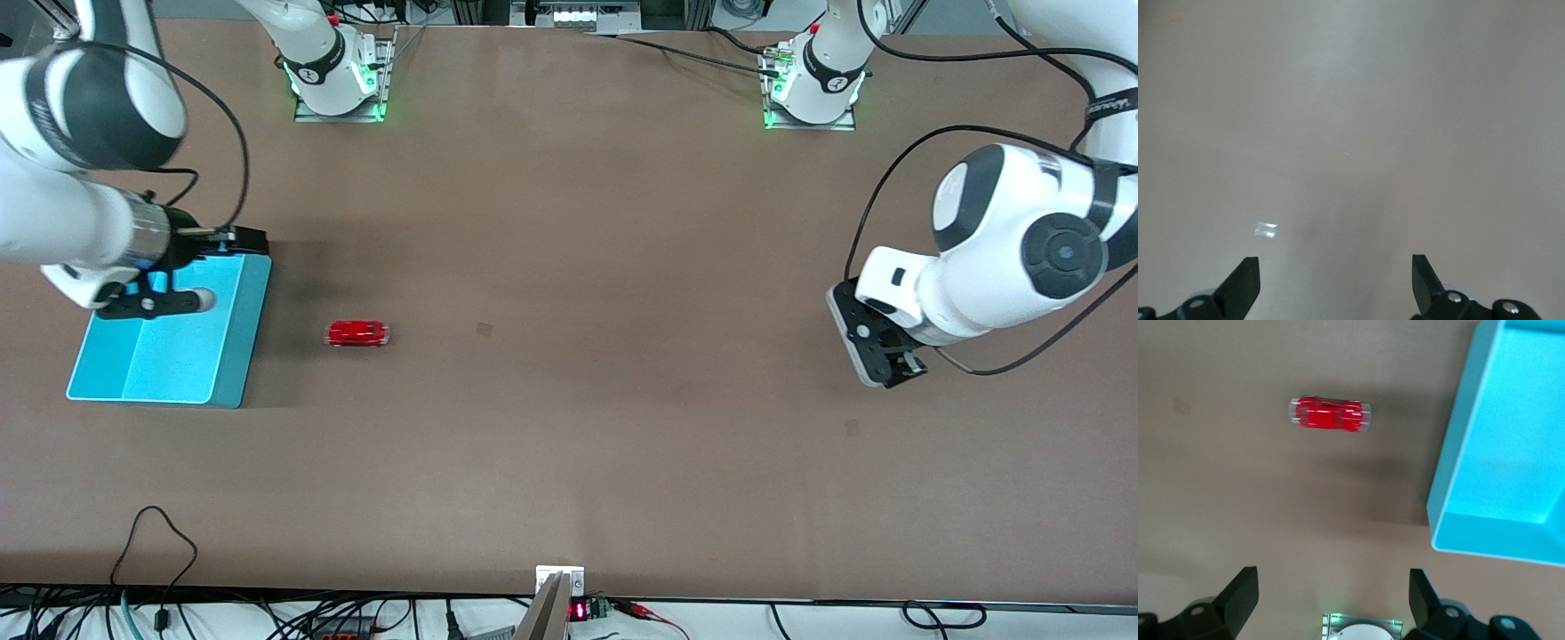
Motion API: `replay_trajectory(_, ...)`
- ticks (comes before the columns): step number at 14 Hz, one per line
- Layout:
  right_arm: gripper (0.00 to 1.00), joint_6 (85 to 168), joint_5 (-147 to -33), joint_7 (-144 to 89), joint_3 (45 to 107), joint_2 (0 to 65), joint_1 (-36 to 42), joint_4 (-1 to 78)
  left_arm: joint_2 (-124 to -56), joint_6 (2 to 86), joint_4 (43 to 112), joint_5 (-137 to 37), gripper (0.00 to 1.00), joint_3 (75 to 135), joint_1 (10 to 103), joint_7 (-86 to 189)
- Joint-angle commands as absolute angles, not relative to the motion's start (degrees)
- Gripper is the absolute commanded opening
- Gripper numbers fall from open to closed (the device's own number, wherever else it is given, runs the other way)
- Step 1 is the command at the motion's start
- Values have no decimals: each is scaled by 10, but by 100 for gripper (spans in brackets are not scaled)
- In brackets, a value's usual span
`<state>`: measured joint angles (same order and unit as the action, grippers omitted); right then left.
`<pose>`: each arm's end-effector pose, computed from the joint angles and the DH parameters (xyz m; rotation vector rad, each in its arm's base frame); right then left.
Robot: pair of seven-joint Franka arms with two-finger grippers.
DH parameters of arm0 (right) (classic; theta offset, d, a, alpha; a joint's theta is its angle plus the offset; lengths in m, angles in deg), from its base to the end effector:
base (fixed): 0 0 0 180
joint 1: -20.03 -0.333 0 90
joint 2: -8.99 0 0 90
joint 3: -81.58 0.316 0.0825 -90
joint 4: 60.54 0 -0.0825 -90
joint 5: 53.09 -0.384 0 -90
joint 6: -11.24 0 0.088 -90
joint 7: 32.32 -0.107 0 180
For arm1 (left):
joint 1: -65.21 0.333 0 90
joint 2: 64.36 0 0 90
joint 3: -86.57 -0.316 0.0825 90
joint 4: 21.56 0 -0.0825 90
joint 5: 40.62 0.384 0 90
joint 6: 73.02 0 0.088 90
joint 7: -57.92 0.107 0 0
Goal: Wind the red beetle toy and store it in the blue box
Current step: 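Lower the right gripper over the red car and close on it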
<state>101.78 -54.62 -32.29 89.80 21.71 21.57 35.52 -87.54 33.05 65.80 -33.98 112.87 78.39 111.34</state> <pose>0.5863 0.0658 0.4498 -3.0576 -0.1747 0.4926 0.6573 -0.1016 0.4425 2.5609 -1.6896 -0.0170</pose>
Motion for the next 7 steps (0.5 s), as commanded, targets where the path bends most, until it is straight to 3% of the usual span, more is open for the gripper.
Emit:
replay_trajectory(1, 100, 1110, -552, -204, 900, 183, 215, 471, -890, 305, 603, -331, 100, 1128, 781, 1040)
replay_trajectory(7, 100, 1331, -496, 92, 938, 153, 235, 651, -883, 278, 592, -336, 100, 1127, 800, 815)
